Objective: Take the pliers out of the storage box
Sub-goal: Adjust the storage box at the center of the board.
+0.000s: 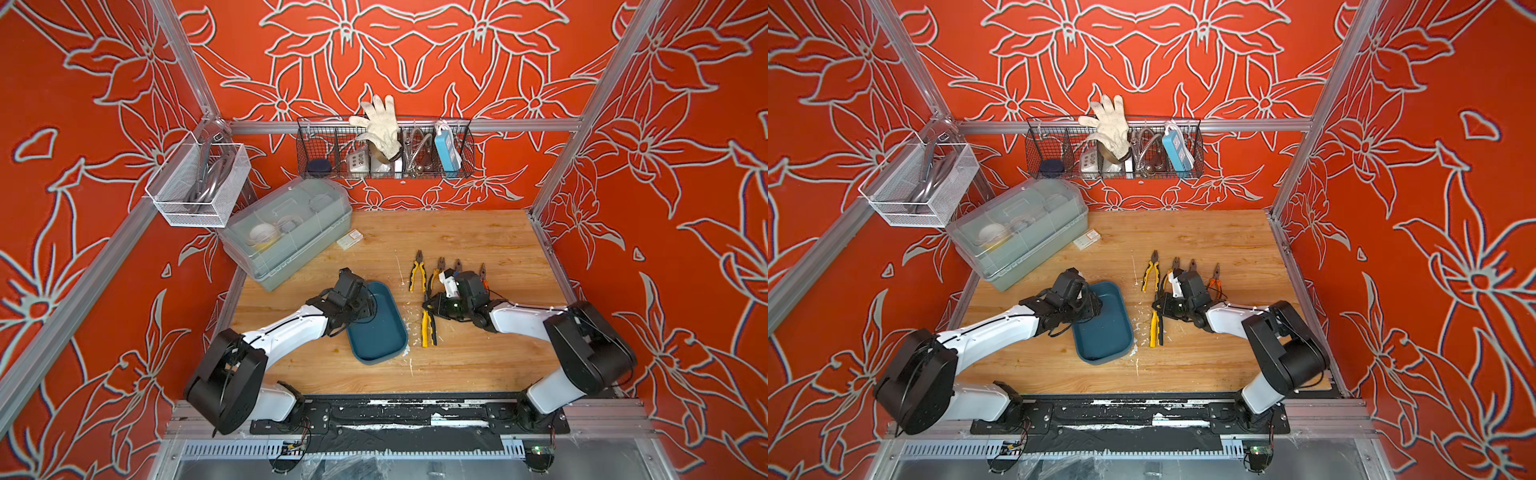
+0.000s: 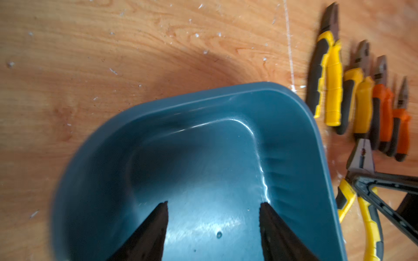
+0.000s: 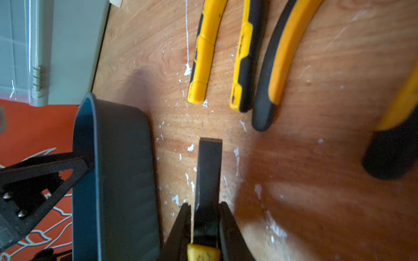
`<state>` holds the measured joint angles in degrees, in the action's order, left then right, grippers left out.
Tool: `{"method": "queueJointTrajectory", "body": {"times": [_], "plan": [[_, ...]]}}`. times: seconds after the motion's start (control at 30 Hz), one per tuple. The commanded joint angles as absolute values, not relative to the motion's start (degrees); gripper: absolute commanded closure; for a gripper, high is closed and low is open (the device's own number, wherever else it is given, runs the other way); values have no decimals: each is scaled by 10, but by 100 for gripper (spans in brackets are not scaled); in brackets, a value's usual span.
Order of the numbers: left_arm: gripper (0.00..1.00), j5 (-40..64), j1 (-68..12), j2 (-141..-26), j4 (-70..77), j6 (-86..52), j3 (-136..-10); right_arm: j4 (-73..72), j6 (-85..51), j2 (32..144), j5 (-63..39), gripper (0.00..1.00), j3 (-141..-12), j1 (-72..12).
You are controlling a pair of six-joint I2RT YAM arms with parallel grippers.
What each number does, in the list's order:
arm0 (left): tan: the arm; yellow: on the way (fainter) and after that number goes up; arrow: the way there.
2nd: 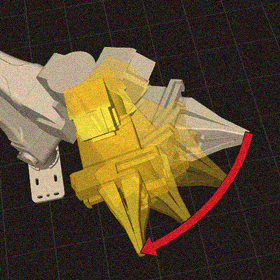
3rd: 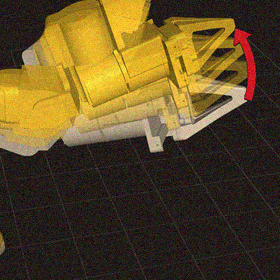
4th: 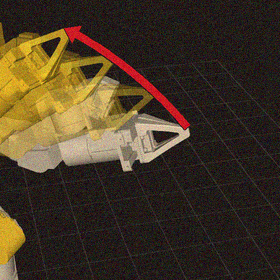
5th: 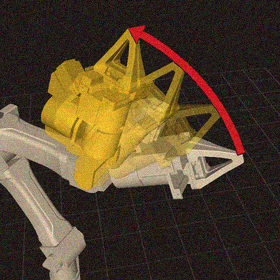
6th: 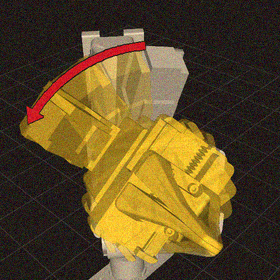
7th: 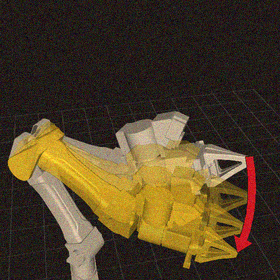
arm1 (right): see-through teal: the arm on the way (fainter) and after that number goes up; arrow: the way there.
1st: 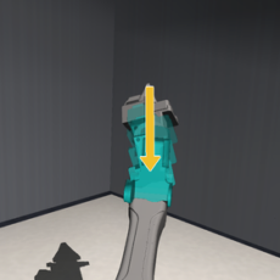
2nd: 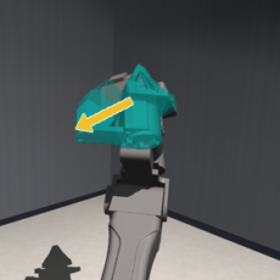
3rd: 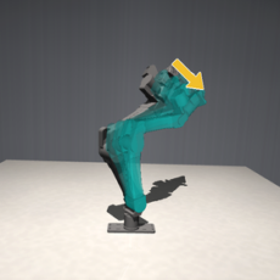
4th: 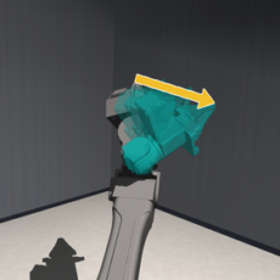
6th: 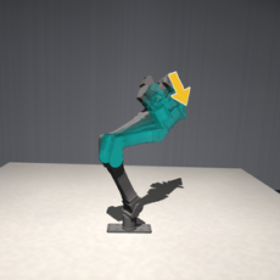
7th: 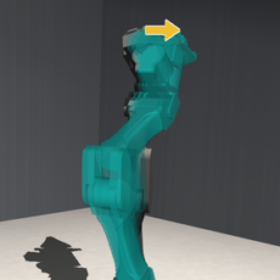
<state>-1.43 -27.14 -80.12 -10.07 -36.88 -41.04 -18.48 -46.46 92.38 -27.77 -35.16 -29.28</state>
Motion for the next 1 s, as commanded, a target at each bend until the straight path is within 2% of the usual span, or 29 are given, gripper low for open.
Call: {"method": "queueJointTrajectory", "body": {"times": [0.0,0.17,0.33,0.63,0.77,0.9,0.97], "plan": [[36,-3,-247,-837,-141,-368,-435,-329,-517,959,-297,100,-343,-297],[36,-7,-233,-839,-150,-357,-443,-410,-556,1012,-291,100,-343,-311],[35,-15,-233,-801,-132,-351,-425,-471,-600,1024,-239,100,-308,-316],[34,-21,-233,-747,-126,-341,-409,-447,-587,1029,-228,100,-309,-331],[33,-17,-233,-715,-104,-343,-383,-384,-576,1028,-225,90,-325,-333],[32,-4,-233,-701,-93,-341,-377,-324,-570,1002,-174,73,-315,-338],[32,-2,-233,-704,-91,-341,-375,-298,-568,988,-152,70,-314,-344]]}}
